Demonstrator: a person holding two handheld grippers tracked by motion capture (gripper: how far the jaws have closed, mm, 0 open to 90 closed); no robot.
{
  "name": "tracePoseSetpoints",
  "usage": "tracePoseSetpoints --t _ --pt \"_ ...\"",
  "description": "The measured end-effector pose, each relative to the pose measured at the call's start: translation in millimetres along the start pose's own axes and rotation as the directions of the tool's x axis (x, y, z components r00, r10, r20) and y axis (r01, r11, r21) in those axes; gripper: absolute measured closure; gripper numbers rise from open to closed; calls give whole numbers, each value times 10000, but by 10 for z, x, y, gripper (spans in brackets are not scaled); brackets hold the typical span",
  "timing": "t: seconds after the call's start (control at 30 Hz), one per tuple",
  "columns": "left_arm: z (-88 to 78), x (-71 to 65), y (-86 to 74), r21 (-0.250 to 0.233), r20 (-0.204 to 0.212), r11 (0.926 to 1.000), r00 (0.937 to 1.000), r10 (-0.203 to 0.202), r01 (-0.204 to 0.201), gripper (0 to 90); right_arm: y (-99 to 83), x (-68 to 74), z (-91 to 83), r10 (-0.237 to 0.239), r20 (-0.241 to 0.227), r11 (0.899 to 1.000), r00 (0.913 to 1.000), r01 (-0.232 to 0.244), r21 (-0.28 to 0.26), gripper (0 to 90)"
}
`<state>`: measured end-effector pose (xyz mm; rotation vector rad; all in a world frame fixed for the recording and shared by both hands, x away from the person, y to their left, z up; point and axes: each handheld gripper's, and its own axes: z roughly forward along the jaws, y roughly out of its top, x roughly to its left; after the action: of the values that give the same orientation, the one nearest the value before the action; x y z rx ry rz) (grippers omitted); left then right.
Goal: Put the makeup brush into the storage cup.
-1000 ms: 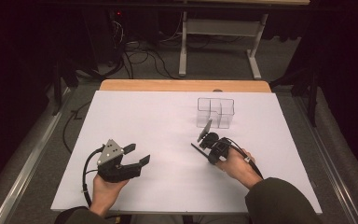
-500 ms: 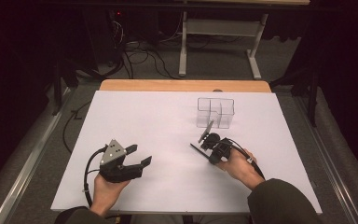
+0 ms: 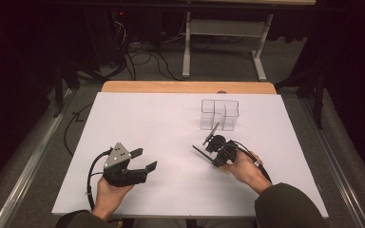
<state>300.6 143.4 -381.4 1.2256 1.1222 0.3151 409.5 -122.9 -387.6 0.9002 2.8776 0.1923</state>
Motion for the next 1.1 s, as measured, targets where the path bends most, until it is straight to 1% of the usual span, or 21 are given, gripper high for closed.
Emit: tracePoseSetpoints --t 0.03,0.13,0.17,0.23,0.27,0.33,0.37,0.4,0.43,0.5,0.53,0.67,0.73,0.8,0.83,0.9,0.97,1.0,1.03,1.07,1.1 --pt "-2 -3 -6 102 53 9999 9999 87 -88 303 -11 15 -33 -107 -65 9999 9999 106 -114 851" --pt "0 -13 -12 107 98 9999 9999 126 -127 302 -25 39 -60 -203 -105 9994 9997 200 -277 853" --pt "-3 -19 -13 108 150 9998 9998 136 -137 304 -41 72 -95 -321 -166 9988 9993 314 -374 853" --pt "-12 -35 -13 113 294 9998 9994 181 -185 306 -50 88 -113 -338 -253 9984 9991 327 -454 854" --pt "-15 -48 -18 122 386 9996 9990 235 -240 306 -71 121 -153 -491 -282 9964 9984 471 -698 853" --pt "-16 -55 -22 124 417 9995 9988 268 -273 306 -77 135 -167 -468 -350 9962 9983 441 -756 854" --pt "-19 -61 -24 159 476 9994 9984 292 -300 306 -95 162 -203 -506 -397 9945 9979 467 -941 854" --pt "-21 -67 -26 167 521 9993 9981 313 -322 306 -95 162 -203 -506 -397 9945 9979 467 -941 854" --pt "-23 -76 -28 167 571 9993 9978 328 -338 306 -118 182 -236 -587 -401 9924 9975 540 -1109 854" --pt "-28 -87 -29 167 642 9991 9972 386 -397 306 -127 193 -246 -534 -440 9920 9976 480 -1167 853" --pt "-29 -93 -30 175 674 9989 9969 414 -426 305 -143 204 -266 -600 -432 9911 9973 544 -1216 854" --pt "-25 -115 -36 215 768 9988 9962 413 -431 299 -202 263 -319 -756 -455 9860 9961 679 -1523 854" --pt "-28 -136 -40 267 922 9986 9948 440 -466 298 -247 314 -358 -878 -386 9822 9954 800 -1698 854" --pt "-28 -144 -42 291 973 9985 9943 442 -472 298 -262 335 -373 -935 -339 9815 9950 864 -1706 854" --pt "-28 -151 -45 308 1031 9984 9937 441 -475 298 -292 380 -388 -983 -339 9788 9946 905 -1840 854" --pt "-28 -164 -48 334 1121 9984 9928 423 -464 295 -305 402 -393 -1038 -308 9770 9941 961 -1904 853" --pt "-28 -177 -48 348 1234 9986 9917 351 -396 294 -337 455 -410 -1134 -323 9726 9930 1043 -2078 854" --pt "-28 -182 -45 377 1288 9987 9912 300 -351 294 -337 455 -410 -1134 -323 9726 9930 1043 -2078 854" --pt "-27 -187 -44 390 1324 9987 9908 280 -334 287 -355 483 -416 -1181 -354 9696 9924 1075 -2198 853" --pt "-26 -194 -43 400 1350 9985 9903 319 -376 283 -363 498 -424 -1088 -426 9700 9932 967 -2229 854" --pt "-26 -202 -43 437 1397 9982 9896 341 -406 283 -363 498 -424 -1088 -426 9700 9932 967 -2229 854"
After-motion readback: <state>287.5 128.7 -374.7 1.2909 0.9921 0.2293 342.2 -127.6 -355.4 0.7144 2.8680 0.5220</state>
